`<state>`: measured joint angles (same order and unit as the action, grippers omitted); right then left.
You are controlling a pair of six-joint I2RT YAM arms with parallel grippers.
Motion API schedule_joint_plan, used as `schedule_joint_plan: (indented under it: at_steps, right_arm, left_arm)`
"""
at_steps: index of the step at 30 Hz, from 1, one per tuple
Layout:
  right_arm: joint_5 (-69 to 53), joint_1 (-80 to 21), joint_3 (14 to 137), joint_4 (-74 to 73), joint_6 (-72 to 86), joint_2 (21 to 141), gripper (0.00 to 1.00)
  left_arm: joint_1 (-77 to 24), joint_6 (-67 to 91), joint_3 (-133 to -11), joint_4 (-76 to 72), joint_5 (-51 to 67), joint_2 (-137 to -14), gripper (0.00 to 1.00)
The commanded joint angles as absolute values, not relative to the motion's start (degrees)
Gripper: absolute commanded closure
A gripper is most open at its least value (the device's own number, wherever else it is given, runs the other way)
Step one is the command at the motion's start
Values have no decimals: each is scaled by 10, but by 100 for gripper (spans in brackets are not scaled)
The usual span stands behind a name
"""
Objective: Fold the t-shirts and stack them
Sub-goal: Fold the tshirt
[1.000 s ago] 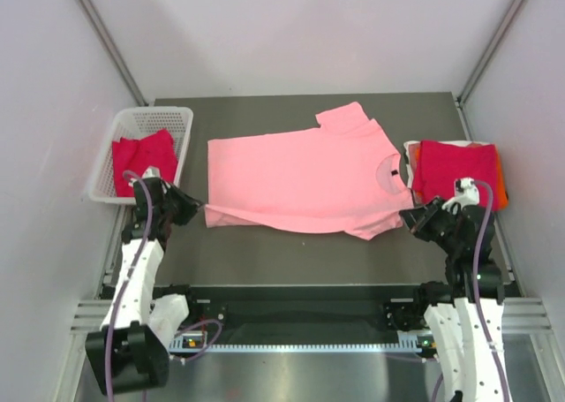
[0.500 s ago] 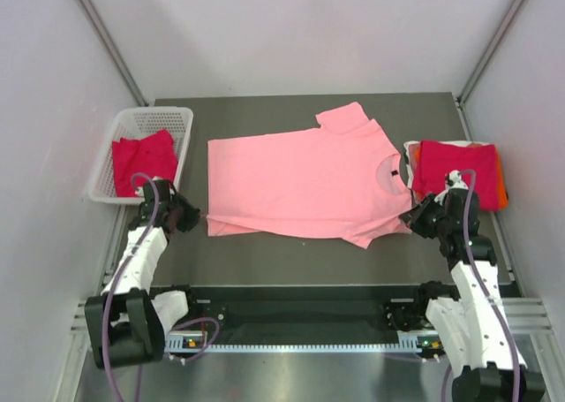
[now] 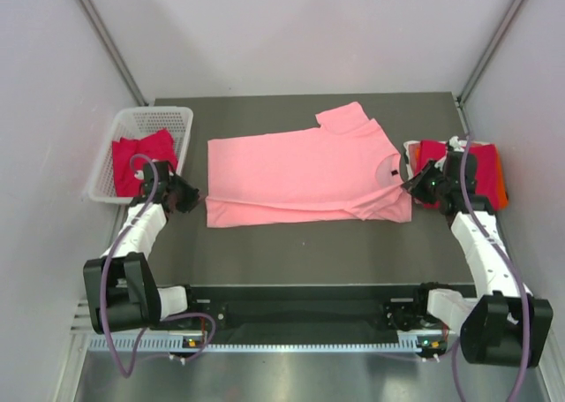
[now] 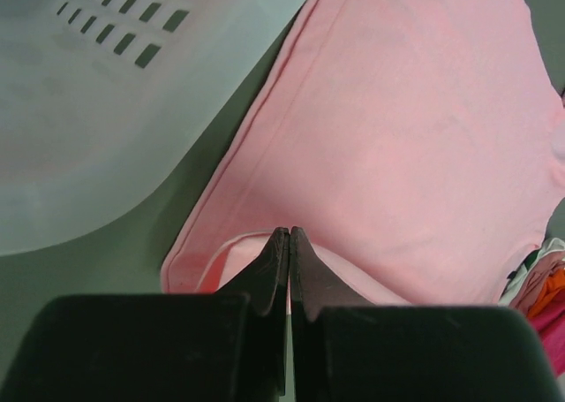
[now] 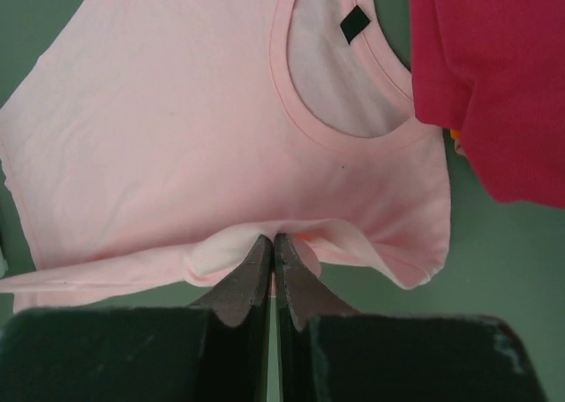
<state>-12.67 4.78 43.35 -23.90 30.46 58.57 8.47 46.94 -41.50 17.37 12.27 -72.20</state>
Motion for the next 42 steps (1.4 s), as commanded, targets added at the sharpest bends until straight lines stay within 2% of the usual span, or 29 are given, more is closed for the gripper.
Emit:
schedule_joint_plan:
  at_steps: [1,16,42]
  right_arm:
    - [-123,54,479,-194,299,625,100]
    - [-139,53,618,-185,282,805,100]
    - [-93,9,750,-191,287,971,99]
  left_arm:
    - [85,479,-436,136,114,-731,100]
    - [85,483,-442,96,123,-794,100]
    - [86,510,-482,49,108,-869,100]
